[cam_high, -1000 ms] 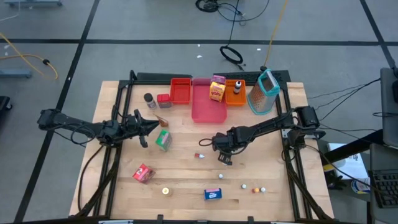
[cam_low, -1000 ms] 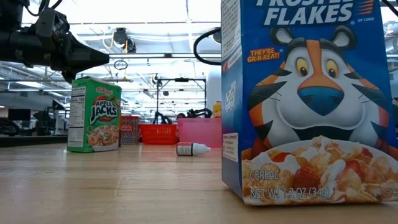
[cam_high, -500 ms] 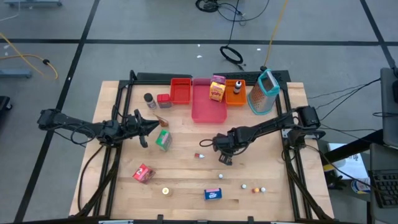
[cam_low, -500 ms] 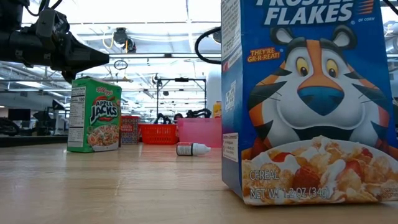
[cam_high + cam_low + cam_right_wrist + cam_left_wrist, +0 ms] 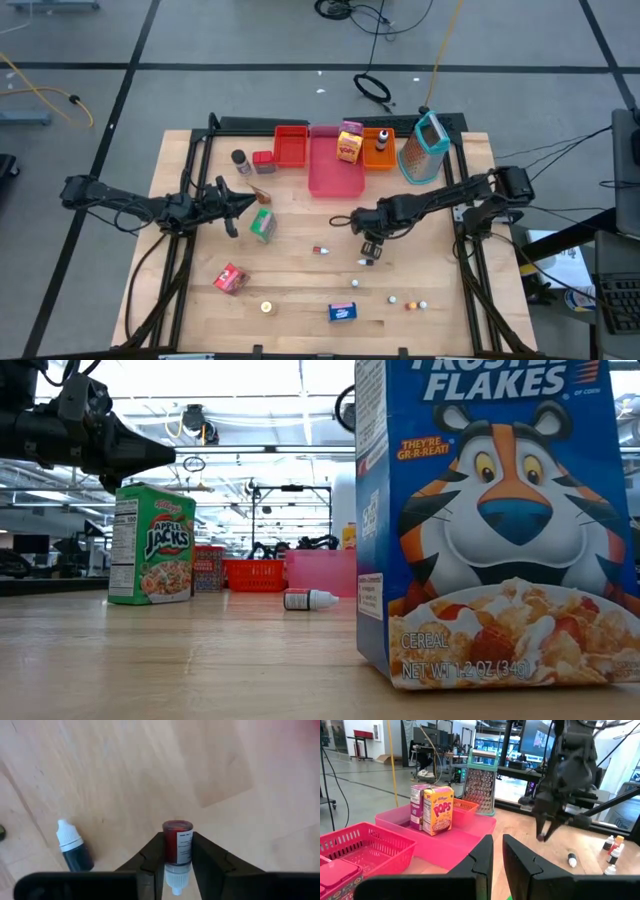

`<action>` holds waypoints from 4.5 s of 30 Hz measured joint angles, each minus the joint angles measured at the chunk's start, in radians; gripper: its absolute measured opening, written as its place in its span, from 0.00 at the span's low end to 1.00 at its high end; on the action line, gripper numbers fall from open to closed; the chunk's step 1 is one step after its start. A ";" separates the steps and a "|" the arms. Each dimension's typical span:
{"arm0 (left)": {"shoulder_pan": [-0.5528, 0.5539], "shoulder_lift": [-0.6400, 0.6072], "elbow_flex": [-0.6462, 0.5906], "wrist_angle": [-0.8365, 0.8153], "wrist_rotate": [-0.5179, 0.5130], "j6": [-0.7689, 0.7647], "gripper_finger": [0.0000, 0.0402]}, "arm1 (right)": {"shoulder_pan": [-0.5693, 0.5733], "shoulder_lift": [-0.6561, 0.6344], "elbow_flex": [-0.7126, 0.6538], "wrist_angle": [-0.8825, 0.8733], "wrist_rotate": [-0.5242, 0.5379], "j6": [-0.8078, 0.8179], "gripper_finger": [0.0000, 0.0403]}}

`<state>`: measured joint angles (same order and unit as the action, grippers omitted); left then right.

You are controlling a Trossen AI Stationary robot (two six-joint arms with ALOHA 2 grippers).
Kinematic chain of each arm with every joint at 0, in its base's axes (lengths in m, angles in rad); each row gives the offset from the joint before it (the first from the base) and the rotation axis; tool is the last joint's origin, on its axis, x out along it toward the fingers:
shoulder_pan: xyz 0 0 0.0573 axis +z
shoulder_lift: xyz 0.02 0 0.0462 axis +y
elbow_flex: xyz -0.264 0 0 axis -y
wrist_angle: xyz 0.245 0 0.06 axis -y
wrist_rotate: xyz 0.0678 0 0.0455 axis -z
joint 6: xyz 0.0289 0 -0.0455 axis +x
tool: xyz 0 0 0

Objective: Pick & Place Kitchen Items
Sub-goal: Put the red food coloring bottle into the orange bin, then put the black food coloring bottle into the orange bin

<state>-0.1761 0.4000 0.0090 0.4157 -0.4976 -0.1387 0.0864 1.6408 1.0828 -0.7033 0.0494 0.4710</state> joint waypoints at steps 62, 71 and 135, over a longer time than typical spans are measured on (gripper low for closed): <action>0.000 0.000 0.000 0.000 -0.001 0.000 0.10 | -0.760 -0.224 0.004 0.426 0.057 -0.372 0.19; 0.000 0.000 0.000 0.000 -0.001 0.000 0.10 | -0.777 -0.140 0.004 0.470 0.055 -0.400 0.22; 0.000 0.000 0.000 0.000 0.000 -0.022 0.10 | 0.206 -0.262 -0.169 0.271 -0.019 -0.095 0.31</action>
<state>-0.1762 0.4004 0.0090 0.4155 -0.4973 -0.1604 0.2927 1.3792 0.9141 -0.4327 0.0300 0.3761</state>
